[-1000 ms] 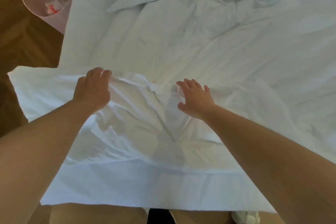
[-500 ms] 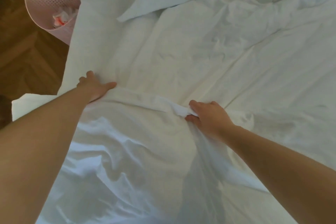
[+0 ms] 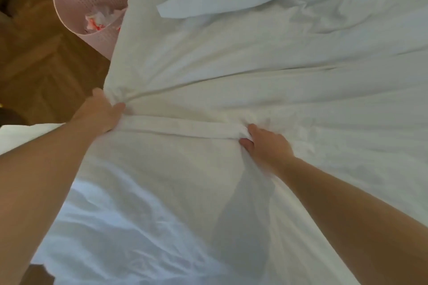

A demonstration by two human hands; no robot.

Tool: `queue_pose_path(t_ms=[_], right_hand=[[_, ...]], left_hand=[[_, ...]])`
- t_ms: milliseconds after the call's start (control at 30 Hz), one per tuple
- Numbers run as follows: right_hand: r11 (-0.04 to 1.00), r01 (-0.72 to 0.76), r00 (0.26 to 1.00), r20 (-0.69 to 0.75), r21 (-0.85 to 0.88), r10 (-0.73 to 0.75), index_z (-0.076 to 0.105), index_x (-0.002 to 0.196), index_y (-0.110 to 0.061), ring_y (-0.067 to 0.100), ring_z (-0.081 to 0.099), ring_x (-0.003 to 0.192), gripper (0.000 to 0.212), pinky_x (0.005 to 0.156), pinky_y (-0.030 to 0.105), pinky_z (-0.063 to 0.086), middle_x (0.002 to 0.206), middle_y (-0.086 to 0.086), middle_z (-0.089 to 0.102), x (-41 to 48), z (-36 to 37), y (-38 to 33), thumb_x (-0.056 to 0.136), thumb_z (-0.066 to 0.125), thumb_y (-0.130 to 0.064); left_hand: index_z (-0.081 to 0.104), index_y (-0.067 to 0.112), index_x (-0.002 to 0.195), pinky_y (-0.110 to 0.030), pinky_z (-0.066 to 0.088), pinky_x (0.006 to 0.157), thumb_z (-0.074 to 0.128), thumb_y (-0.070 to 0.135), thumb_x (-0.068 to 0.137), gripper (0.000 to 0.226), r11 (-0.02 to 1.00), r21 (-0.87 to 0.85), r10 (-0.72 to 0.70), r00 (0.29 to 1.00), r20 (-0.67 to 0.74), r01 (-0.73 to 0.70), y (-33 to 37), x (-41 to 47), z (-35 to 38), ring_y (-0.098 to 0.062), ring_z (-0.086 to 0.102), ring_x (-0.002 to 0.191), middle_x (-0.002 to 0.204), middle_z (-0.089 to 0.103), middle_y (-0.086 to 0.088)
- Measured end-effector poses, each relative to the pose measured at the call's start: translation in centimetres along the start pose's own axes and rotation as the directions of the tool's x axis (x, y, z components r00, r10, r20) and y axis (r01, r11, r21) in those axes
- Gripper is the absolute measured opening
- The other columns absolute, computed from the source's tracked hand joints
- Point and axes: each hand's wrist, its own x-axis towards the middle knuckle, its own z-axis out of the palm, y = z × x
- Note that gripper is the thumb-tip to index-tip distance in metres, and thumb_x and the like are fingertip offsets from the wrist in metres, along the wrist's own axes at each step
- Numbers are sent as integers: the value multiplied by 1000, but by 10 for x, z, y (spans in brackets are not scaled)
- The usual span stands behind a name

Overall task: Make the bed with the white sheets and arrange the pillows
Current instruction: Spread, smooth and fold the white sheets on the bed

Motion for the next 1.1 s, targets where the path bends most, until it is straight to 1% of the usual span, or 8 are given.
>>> queue_pose_path(t_ms=[200, 300, 400, 500, 600, 867, 967, 1100], right_hand=[[999, -43, 994, 103, 22, 41, 46, 118, -18, 32, 59, 104, 38, 74, 35, 36, 113, 11, 63, -10, -19, 5, 102, 33, -50], [996, -41, 999, -16, -77, 40, 51, 106, -19, 35, 60, 102, 36, 72, 35, 36, 109, 15, 63, -10, -66, 8, 102, 34, -50], [984, -164, 925, -358, -72, 128, 49, 103, -15, 38, 60, 102, 29, 73, 36, 36, 108, 20, 62, 4, -129, 27, 102, 39, -42], [950, -235, 895, -427, -206, 129, 36, 142, -18, 37, 42, 128, 47, 101, 49, 34, 140, 19, 44, -2, -146, 42, 99, 46, -35], [954, -140, 976, -198, -265, 88, -2, 155, -33, 32, 1, 150, 73, 113, 64, 9, 164, 5, -2, -35, -103, 30, 98, 41, -49], [980, 15, 973, 227, -199, 31, -15, 151, -39, 36, -19, 147, 78, 107, 75, 5, 159, 3, -28, -97, 12, -5, 92, 24, -72], [974, -15, 968, 242, -227, 71, -16, 152, -37, 35, -20, 147, 79, 108, 75, 7, 159, 4, -28, -105, 32, -4, 93, 25, -70], [970, -34, 972, 218, -242, 89, -13, 153, -34, 36, -15, 148, 78, 110, 72, 11, 161, 5, -24, -109, 38, -6, 95, 27, -66]], left_hand=[[42, 24, 136, -53, 15, 114, 43, 46, 94, 48, 694, 398, 593, 790, 158, -600, -45, -70, -8, -24, 45, 129, 134, 51, -2], [55, 24, 98, -45, 29, 103, 33, 33, 94, 23, 635, 561, 575, 810, 116, -531, -16, -78, -35, -17, 56, 90, 95, 59, 5], [58, 15, 106, -47, 34, 98, 46, 21, 96, 16, 677, 612, 632, 749, -199, -409, 58, -63, -57, -26, 53, 94, 100, 58, -7], [25, 16, 147, -60, 11, 114, 41, 36, 100, 54, 844, 420, 434, 884, -173, -332, 99, -65, -53, -34, 19, 144, 154, 25, -16], [1, 21, 155, -58, 1, 117, 31, 44, 101, 66, 877, 355, 362, 931, -47, -323, 64, -101, -9, -26, -8, 150, 163, -8, -6], [25, 19, 143, -66, 30, 105, 47, 62, 90, 72, 985, -67, -165, 982, -96, 159, -86, -172, 44, -42, 31, 137, 148, 33, -18], [34, 7, 142, -53, 40, 103, 42, 55, 97, 67, 847, -458, -277, 959, 56, 271, -105, -176, 52, -41, 47, 124, 137, 47, -17], [42, 1, 138, -37, 39, 102, 41, 14, 102, 38, 388, -788, -550, 806, 219, 478, -116, -162, 50, -30, 46, 121, 129, 47, -16]])
